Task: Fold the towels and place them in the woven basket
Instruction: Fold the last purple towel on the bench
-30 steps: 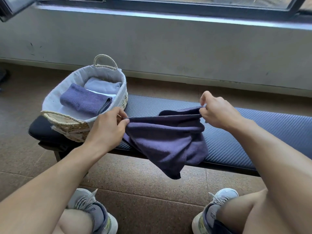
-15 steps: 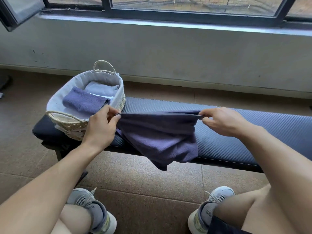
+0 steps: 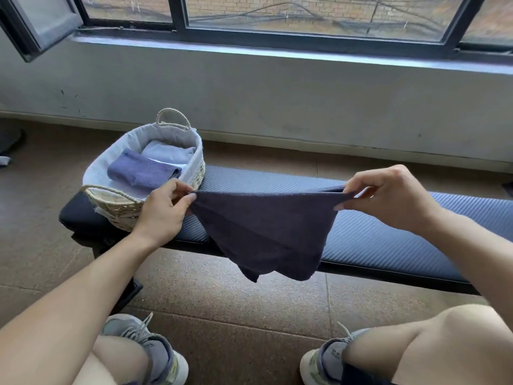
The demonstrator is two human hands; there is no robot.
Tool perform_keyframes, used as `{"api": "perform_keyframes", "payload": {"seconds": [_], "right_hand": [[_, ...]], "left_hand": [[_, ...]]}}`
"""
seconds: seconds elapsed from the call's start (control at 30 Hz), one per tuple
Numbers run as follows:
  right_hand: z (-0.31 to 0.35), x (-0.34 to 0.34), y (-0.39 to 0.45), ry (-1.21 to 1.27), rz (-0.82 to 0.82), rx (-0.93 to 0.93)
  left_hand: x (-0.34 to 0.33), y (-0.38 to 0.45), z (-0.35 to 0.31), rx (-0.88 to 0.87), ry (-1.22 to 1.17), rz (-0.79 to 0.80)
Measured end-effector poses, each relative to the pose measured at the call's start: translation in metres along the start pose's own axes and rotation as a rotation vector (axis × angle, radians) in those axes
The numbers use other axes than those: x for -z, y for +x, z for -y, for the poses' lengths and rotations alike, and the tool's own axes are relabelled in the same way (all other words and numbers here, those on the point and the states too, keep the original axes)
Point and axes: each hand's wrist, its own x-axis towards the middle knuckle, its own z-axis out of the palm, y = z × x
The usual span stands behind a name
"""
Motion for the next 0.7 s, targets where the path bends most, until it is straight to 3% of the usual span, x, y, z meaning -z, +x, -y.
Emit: {"api": "perform_keyframes", "payload": {"seconds": [0.2,0.33,0.43,0.57,0.7], "right_hand": [[0.014,0.027,-0.007,-0.029,0.042,-0.110],[0.056,0.045,-0.020,0.167,0.450,-0.120],[0.098,0.051,-0.035,0.092,0.625,0.041],[0.142,0.035,-0.046,-0.038,0.642,0.318],[0.140,0.019,-0.039,0.082,0.629,0.280]], "left_hand": [[0.036,-0.008,-0.066,-0.111,-0.285,0.158],[0.067,-0.012,-0.087,-0.064,-0.426,0.287],[0.063,-0.007,-0.081,-0.029,-0.303,0.168],[0.023,0.002,-0.060,0.049,-0.138,0.169],[-0.016,0.013,-0.038,0.065,-0.060,0.148]]}}
